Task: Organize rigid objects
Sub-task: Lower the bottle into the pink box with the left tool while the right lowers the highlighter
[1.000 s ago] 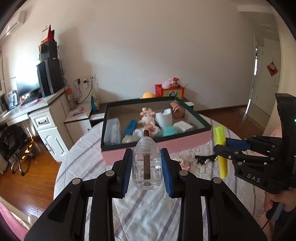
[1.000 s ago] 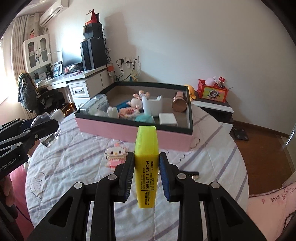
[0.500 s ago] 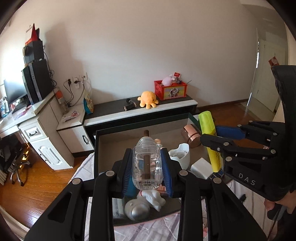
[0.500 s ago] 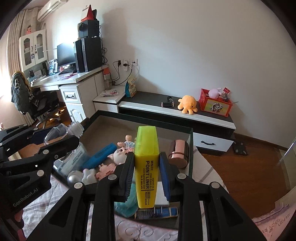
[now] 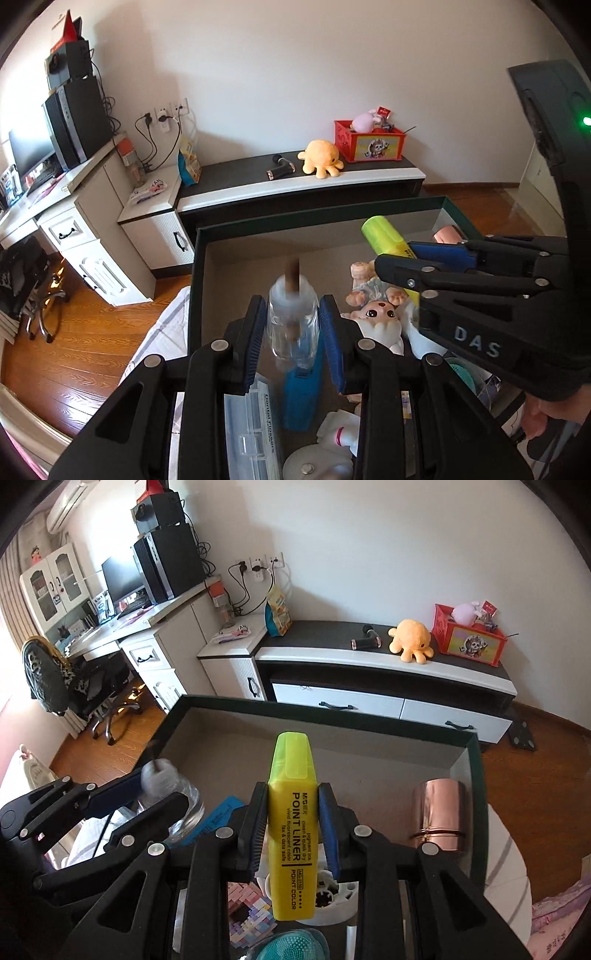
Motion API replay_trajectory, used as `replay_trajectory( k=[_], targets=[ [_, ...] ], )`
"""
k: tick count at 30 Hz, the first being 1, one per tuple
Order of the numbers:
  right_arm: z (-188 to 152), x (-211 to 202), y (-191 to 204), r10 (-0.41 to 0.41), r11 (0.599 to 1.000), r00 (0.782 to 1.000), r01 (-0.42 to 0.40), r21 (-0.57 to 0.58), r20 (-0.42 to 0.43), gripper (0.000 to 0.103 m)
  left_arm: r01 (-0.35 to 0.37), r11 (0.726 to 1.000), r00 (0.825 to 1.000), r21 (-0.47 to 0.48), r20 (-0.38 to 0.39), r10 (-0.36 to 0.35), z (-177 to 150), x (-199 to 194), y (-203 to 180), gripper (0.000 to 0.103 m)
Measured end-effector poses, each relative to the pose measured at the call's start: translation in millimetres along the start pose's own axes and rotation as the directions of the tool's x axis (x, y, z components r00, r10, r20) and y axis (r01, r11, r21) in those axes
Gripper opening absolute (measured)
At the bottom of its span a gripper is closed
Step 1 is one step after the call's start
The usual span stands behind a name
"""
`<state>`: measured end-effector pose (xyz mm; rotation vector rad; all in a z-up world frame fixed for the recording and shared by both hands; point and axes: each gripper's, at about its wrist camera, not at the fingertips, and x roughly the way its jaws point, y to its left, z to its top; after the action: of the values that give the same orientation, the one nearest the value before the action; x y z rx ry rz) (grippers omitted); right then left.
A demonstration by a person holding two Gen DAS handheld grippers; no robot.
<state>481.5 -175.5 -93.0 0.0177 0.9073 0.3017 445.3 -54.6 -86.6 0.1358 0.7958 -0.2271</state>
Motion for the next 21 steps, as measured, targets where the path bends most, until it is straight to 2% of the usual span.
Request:
replay_trajectory(
  k=[4,6,8,9,11,13,14,17,21],
  targets=[
    [-4.9,0.5,-1.7,-0.007,1.0,1.0,0.007,0.014,-0.005,0.028,-0.005,1.0,1.0,-0.005,0.023,0.005,-6.3,-1.8,-2.2,0.032],
    [-6.6,-4.0,-3.4,0.002,1.0,1.0,-0.002,0.026,-0.003,0.029,0.001,1.0,0.999,-0.021,0.035,0.0,-8.2,-6.1,-1.6,0.037],
    [-4.7,-8.7,-5.1,-0.001,0.999,1.0,0.001,0.037,0.004,0.034,-0.004,1.0,0.999,-0.028,0.049,0.005,-10.2,-12.9,-1.2,0.062],
    [-6.4,-14.9,-5.2,-0.009,0.999,1.0,0.009,0.042,0.01,0.041,-0.012,0.999,0.998,-0.03,0.066,0.014,-11.7,-19.2,-1.5,0.069],
    [-7.9,-25.1,-4.1,-0.013,0.999,0.999,0.012,0.041,0.031,0.055,-0.044,0.998,0.992,-0.04,0.119,0.048,-16.8,-36.4,-2.1,0.09],
    [-12.3,-40.9,-2.4,-0.012,0.999,0.998,0.009,0.043,0.069,0.078,-0.072,0.996,0.981,-0.051,0.179,0.08,-24.7,-56.4,-3.1,0.101],
    [-16.6,-51.8,-0.8,-0.001,0.999,0.996,-0.004,0.047,0.088,0.082,-0.084,0.995,0.972,-0.056,0.214,0.094,-30.2,-68.9,-3.6,0.103],
    [-29.3,-79.9,6.0,0.02,0.999,0.989,-0.025,0.037,0.145,0.083,-0.105,0.992,0.953,-0.069,0.279,0.12,-47.6,-102.7,-3.9,0.103],
    [-54.8,-119.3,17.6,0.033,0.999,0.973,-0.039,0.023,0.227,0.103,-0.148,0.983,0.909,-0.104,0.378,0.177,-75.2,-155.7,-8.3,0.103]
  ],
)
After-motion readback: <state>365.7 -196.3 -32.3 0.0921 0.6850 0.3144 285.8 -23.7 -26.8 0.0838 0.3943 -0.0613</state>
